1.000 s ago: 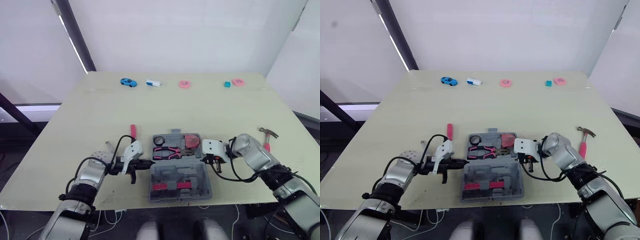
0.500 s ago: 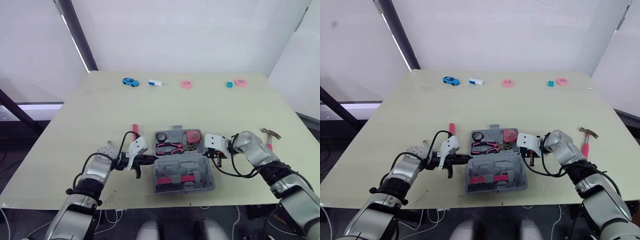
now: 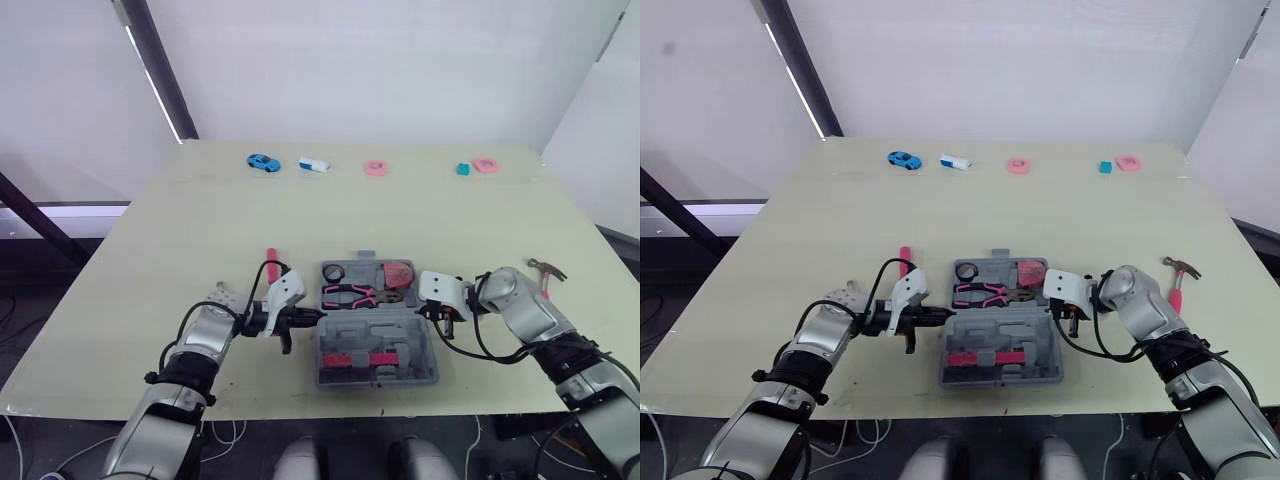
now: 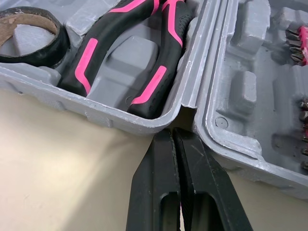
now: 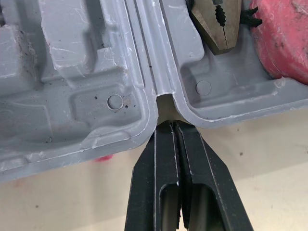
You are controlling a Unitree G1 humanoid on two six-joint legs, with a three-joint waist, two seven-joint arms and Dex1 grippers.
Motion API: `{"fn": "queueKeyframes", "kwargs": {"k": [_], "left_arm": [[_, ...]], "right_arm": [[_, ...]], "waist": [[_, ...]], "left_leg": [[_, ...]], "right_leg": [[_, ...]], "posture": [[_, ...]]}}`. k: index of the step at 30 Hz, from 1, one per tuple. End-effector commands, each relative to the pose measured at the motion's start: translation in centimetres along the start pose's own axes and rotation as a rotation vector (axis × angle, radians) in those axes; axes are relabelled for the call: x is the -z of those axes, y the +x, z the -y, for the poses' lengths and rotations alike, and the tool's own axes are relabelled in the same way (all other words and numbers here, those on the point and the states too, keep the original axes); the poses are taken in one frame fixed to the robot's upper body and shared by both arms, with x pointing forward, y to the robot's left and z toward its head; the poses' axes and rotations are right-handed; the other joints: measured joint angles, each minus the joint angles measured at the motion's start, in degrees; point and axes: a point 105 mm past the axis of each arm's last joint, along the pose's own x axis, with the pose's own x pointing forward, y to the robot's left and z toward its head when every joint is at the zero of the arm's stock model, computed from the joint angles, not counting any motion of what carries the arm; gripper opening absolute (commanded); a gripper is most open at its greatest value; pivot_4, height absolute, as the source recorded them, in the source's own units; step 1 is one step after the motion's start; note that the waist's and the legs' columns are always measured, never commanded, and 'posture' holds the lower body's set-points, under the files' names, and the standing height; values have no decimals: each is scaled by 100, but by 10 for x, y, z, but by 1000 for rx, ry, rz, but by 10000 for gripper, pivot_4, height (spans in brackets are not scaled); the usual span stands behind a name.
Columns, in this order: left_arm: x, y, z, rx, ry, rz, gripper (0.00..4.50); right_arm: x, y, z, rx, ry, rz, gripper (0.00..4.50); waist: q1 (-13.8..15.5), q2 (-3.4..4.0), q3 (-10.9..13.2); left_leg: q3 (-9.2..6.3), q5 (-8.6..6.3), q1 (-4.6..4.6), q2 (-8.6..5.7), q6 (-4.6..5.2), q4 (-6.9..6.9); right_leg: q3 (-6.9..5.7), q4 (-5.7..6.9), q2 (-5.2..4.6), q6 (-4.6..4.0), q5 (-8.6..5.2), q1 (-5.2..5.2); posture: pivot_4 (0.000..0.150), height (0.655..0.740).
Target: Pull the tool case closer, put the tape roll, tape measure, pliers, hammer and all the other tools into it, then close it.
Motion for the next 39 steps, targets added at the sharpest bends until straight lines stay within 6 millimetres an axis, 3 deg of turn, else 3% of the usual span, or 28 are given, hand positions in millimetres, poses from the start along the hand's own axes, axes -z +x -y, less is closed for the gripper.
{"fn": "queueKeyframes", "kwargs": {"k": [1, 29, 39], "left_arm": [[-28, 10, 7, 61, 87, 64, 1382], [-20, 9, 9, 52, 73, 45, 1382], [-16, 8, 9, 43, 63, 40, 1382]], "right_arm": [[-5, 1, -6, -20, -11, 19, 759], [-7, 2, -18, -52, 12, 29, 759], [-8, 3, -5, 21, 4, 35, 759]], "waist": [[0, 0, 0], [-14, 0, 0], [-38, 0, 0]], "left_leg": [[0, 0, 0, 0, 0, 0], [-2, 0, 0, 0, 0, -1], [-1, 0, 1, 1, 0, -1]], "right_leg": [[0, 0, 0, 0, 0, 0], [-1, 1, 1, 0, 0, -1], [-1, 0, 1, 0, 0, 0]], "posture": [[1500, 7400], [1500, 7400], [1500, 7400]]}}
